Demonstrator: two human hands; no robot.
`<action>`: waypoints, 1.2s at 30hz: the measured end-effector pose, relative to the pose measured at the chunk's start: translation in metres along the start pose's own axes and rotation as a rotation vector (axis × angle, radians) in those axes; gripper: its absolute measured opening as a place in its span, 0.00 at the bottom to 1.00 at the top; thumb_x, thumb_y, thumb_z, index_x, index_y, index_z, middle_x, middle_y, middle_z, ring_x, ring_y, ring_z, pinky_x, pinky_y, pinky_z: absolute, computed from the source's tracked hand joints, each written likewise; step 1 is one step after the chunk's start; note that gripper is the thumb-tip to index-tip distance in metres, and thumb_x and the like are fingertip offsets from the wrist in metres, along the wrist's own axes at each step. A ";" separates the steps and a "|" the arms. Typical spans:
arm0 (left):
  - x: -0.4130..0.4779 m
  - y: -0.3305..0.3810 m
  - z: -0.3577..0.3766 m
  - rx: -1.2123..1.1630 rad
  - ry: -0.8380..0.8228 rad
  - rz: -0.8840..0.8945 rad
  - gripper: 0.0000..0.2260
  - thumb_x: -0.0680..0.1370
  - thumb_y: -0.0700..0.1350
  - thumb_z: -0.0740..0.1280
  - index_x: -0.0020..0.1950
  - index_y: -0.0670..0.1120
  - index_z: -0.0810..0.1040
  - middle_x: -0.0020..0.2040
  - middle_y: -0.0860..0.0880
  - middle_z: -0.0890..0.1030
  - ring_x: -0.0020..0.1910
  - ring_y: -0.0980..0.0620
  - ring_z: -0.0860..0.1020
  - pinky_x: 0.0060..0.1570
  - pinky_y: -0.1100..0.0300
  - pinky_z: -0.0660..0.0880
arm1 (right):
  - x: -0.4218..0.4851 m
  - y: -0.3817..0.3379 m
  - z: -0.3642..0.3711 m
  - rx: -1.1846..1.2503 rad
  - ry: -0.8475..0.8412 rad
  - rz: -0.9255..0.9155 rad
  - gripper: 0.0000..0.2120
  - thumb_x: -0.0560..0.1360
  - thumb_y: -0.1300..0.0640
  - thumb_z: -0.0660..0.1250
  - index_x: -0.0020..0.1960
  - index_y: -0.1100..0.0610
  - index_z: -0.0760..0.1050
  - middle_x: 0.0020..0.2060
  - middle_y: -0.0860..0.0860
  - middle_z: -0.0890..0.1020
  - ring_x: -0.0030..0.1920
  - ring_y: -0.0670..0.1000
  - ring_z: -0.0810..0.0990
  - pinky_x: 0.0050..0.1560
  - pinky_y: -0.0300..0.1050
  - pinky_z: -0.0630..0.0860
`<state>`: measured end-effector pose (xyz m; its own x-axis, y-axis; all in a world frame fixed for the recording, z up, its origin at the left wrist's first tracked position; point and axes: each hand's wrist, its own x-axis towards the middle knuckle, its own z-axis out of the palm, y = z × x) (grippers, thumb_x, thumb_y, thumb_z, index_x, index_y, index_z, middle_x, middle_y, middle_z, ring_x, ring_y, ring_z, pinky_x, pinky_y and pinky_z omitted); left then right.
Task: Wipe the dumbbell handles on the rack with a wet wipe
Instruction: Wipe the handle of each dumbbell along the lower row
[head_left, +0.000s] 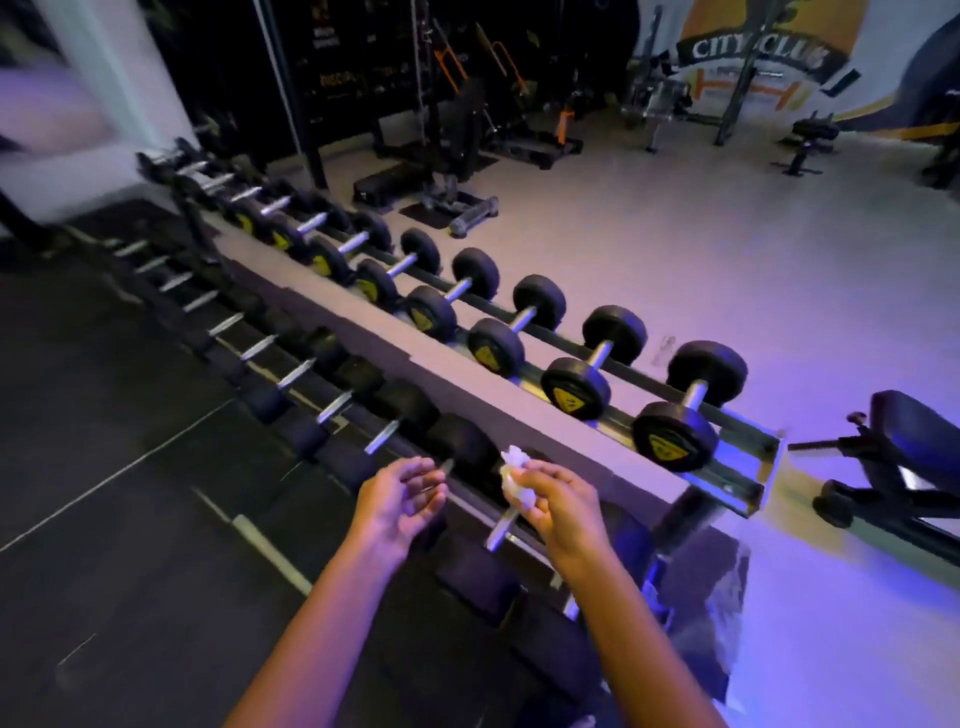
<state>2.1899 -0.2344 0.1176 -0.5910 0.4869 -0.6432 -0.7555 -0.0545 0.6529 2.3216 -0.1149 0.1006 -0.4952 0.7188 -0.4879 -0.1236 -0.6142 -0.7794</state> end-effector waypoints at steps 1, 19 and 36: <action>-0.007 0.008 -0.024 -0.029 0.035 0.023 0.08 0.78 0.40 0.60 0.43 0.39 0.77 0.31 0.44 0.81 0.30 0.50 0.79 0.29 0.63 0.78 | -0.005 0.015 0.017 -0.031 -0.032 0.022 0.05 0.71 0.73 0.69 0.44 0.65 0.79 0.44 0.63 0.83 0.45 0.59 0.83 0.48 0.49 0.82; -0.055 0.085 -0.277 -0.336 0.493 0.215 0.07 0.78 0.38 0.63 0.49 0.38 0.80 0.41 0.41 0.83 0.39 0.47 0.80 0.41 0.57 0.77 | -0.043 0.177 0.263 -0.431 -0.635 0.331 0.09 0.70 0.75 0.68 0.46 0.64 0.78 0.49 0.64 0.83 0.53 0.60 0.83 0.55 0.54 0.80; 0.131 0.322 -0.329 -0.495 0.529 0.325 0.05 0.78 0.38 0.62 0.47 0.40 0.78 0.40 0.44 0.82 0.41 0.48 0.79 0.43 0.57 0.77 | 0.153 0.185 0.544 -0.476 -0.801 0.386 0.08 0.75 0.74 0.63 0.48 0.63 0.76 0.43 0.58 0.85 0.46 0.56 0.85 0.48 0.50 0.82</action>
<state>1.7760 -0.4751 0.1120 -0.7655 -0.0917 -0.6369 -0.4870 -0.5645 0.6665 1.7554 -0.2951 0.0954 -0.8823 -0.0397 -0.4690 0.4371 -0.4389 -0.7851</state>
